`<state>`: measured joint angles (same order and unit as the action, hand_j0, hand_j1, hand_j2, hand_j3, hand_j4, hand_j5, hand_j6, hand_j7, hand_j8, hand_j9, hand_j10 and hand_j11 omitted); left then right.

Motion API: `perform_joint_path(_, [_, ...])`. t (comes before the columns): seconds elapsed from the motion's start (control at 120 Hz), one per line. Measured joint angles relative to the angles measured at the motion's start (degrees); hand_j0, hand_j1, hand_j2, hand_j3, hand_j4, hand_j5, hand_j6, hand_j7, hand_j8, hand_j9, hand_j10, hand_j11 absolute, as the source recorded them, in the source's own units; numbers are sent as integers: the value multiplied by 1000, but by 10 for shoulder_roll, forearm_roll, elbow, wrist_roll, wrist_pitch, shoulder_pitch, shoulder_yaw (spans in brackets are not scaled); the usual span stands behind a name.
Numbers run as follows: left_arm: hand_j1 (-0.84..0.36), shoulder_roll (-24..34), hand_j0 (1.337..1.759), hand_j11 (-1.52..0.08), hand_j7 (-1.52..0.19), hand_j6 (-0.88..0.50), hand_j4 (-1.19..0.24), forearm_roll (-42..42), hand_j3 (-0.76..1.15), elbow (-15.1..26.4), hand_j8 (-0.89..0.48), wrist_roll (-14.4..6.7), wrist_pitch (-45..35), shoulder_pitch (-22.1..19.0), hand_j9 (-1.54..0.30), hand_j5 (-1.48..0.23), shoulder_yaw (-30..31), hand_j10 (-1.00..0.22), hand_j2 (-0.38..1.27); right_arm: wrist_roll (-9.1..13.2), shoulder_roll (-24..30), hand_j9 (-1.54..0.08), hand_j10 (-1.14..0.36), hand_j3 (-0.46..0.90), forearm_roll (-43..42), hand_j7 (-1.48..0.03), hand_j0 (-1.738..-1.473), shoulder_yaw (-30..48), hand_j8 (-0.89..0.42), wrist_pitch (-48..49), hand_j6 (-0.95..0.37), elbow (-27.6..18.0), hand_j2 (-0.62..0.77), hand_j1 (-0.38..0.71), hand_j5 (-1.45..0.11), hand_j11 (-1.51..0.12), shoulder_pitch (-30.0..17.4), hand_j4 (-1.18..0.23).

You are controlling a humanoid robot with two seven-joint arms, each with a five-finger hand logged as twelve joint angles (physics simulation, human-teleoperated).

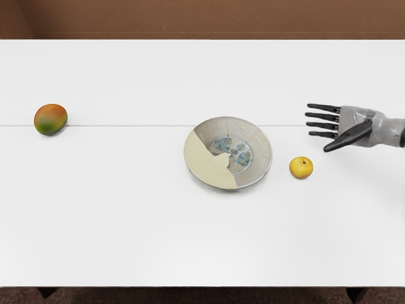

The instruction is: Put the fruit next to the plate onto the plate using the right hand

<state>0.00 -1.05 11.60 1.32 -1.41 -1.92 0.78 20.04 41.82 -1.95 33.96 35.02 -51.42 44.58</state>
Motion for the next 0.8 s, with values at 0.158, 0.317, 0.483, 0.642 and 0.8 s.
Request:
perform_joint_path(0.158, [349,0,1658,0,0,0,0,0,0,0,0,0,0,0,0,0,0,0,0,33,-9,-25,-19,0,-16,-25,-1658,10,-18,0,-18,-1,-3,-326,-25,-25,14,-19])
perform_joint_path(0.317, [349,0,1658,0,0,0,0,0,0,0,0,0,0,1,0,0,0,0,0,63,-6,-43,-32,0,-124,-43,-1658,87,-32,0,-31,-27,-6,-310,-43,-43,19,-32])
perform_joint_path(0.483, [349,0,1658,0,0,0,0,0,0,0,0,0,0,0,0,0,0,0,0,96,11,-48,-37,0,-375,-48,-1658,134,-37,0,-37,-208,-7,-305,-48,-48,11,-37])
perform_joint_path(0.642, [349,0,1658,0,0,0,0,0,0,0,0,0,0,0,0,0,0,0,0,138,20,-39,-31,0,-530,-38,-1658,141,-31,-27,-32,-335,-5,-314,-39,-39,-32,-31])
perform_joint_path(0.8, [349,0,1658,0,0,0,0,0,0,0,0,0,0,0,0,0,0,0,0,147,3,-48,-39,0,-641,-48,-1658,115,-40,-144,-41,-392,-6,-306,-49,-48,-77,-39])
